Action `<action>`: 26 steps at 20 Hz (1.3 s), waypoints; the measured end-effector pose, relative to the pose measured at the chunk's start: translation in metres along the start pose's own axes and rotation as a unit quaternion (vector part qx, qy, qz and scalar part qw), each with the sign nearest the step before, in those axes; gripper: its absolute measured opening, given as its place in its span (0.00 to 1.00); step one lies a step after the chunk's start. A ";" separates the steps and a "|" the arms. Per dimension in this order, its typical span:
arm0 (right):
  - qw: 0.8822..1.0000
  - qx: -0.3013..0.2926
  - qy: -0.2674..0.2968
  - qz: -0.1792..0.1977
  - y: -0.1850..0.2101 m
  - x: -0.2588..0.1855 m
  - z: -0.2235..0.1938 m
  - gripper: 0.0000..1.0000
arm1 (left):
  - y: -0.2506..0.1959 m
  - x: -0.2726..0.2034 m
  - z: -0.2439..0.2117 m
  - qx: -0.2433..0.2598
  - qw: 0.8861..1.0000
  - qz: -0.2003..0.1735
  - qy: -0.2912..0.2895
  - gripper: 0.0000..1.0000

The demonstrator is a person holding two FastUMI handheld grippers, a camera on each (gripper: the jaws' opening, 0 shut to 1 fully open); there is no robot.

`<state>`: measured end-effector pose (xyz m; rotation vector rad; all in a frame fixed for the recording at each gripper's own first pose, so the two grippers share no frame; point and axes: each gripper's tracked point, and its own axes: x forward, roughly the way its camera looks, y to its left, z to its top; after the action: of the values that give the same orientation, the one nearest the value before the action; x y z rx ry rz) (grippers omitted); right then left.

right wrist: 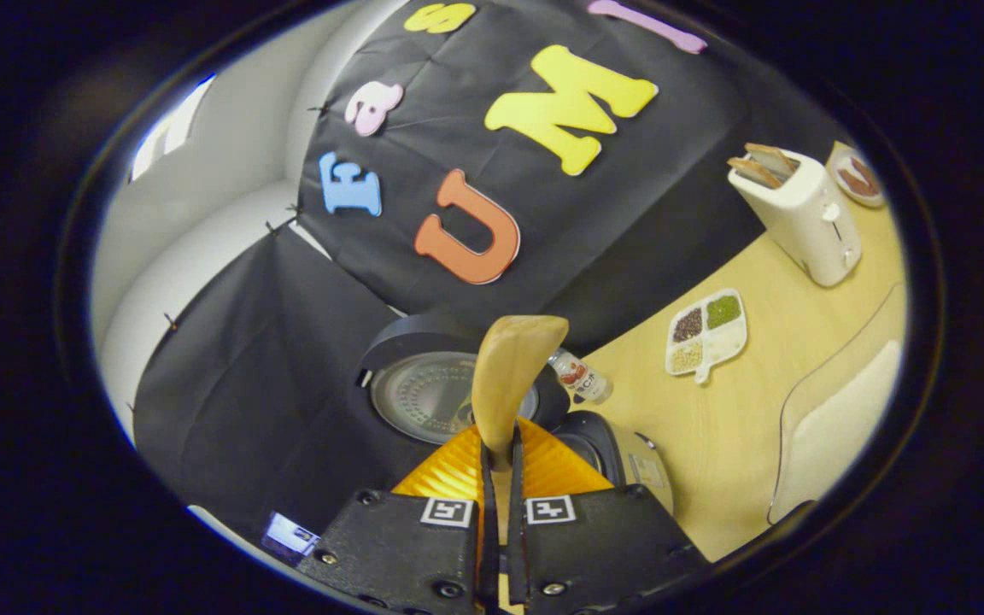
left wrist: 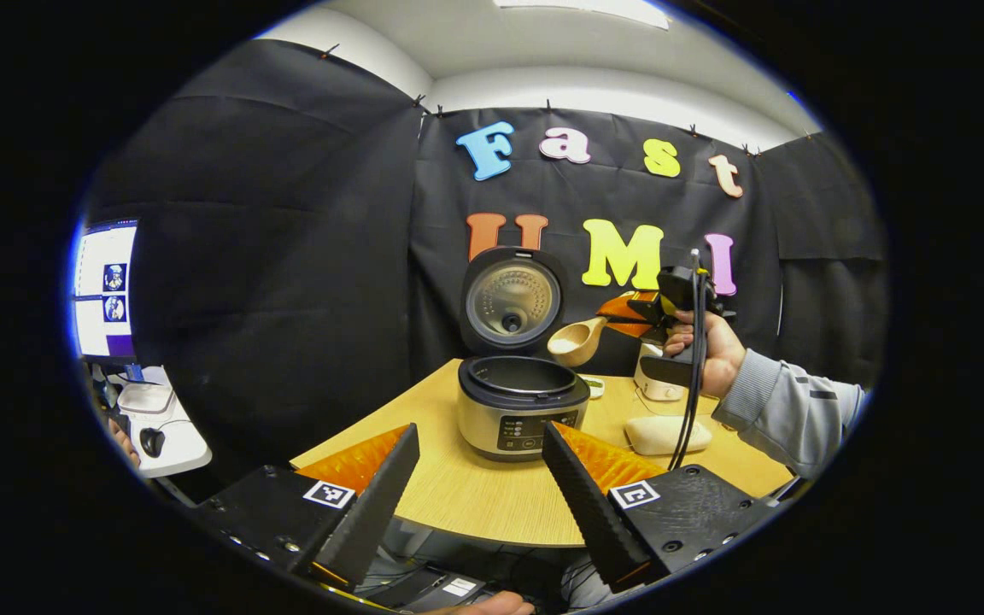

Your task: Close the left gripper, press the button to open the rice cooker; take a wooden spoon from the chopstick holder with the right hand, scoop a spoonful of rice and pour it into the rice cooker, then put the wooden spoon back into the chopstick holder.

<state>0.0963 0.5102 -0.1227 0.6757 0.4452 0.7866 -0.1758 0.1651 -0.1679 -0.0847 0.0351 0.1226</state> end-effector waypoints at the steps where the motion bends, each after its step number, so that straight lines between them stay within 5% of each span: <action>1: 0.999 -0.037 -0.002 -0.006 0.004 0.007 0.000 0.09 | 0.003 -0.001 0.000 -0.002 1.000 0.001 0.002 0.93; 4: 0.991 -0.126 -0.018 -0.029 0.013 0.020 0.003 0.09 | 0.007 -0.003 0.003 -0.013 1.000 0.001 -0.002 0.93; 11: 0.976 -0.210 -0.017 -0.052 0.029 0.027 -0.006 0.09 | 0.010 -0.010 0.001 -0.002 1.000 -0.001 0.004 0.93; 17: 0.943 -0.326 -0.033 -0.057 0.047 0.023 0.002 0.09 | -0.001 -0.014 0.005 0.006 1.000 -0.016 0.002 0.93; 20: 0.915 -0.399 -0.030 -0.044 0.064 0.024 -0.007 0.10 | 0.000 -0.013 -0.002 0.021 1.000 -0.010 0.013 0.93; 24: 0.852 -0.523 -0.025 -0.021 0.085 0.018 -0.034 0.10 | -0.005 -0.012 -0.004 0.030 0.999 -0.012 0.014 0.93; 26: 0.830 -0.556 -0.038 -0.015 0.092 0.014 -0.042 0.10 | -0.007 -0.011 -0.008 0.029 0.999 -0.014 0.022 0.93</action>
<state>0.0345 0.5850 -0.0898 -0.4000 -0.1228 0.8329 -0.1860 0.1557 -0.1745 -0.0305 0.0805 0.0917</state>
